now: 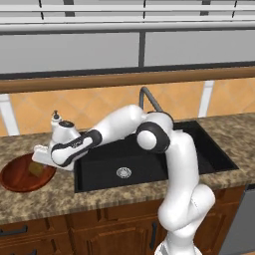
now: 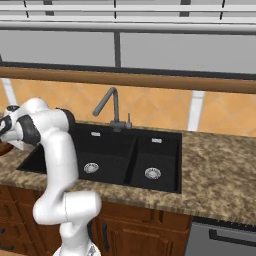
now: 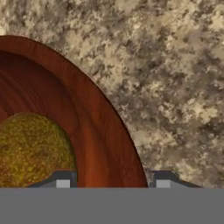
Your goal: Pick the avocado from the sink and place it in the bowl. Then pick the bowl and place it in the microwave. Then close the microwave door and press the start button.
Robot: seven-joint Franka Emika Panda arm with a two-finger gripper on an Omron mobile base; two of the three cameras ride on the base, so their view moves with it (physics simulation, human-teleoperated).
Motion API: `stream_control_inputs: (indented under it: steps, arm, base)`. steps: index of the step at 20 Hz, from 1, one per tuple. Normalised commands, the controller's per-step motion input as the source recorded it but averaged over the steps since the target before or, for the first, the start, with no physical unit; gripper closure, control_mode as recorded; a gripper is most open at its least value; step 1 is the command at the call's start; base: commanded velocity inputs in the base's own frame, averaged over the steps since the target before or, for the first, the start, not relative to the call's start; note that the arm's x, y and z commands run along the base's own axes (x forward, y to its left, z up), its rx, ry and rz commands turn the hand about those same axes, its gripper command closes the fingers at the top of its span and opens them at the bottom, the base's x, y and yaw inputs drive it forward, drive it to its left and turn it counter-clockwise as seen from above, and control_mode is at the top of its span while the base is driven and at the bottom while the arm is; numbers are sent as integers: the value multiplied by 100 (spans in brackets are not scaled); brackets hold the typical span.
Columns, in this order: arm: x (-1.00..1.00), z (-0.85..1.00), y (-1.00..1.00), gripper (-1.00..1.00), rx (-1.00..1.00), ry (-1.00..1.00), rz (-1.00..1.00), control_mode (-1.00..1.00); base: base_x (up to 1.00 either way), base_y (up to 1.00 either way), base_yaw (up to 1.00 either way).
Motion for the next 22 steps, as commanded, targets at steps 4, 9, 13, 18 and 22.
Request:
stream_control_inputs:
  steps: [4,9,13,18,22]
  arm:
    - [-21,15,-35,100,1,3,0,-100]
    - [-27,52,-72,100,1,0,8,-100]
    - [-30,99,-78,100,9,-4,8,-100]
    - [-23,100,-86,100,12,-2,7,-100]
    - [-24,100,-96,100,3,0,9,-100]
  base:
    - [0,0,0]
    - [0,0,0]
    - [0,0,0]
    - [0,0,0]
    - [0,0,0]
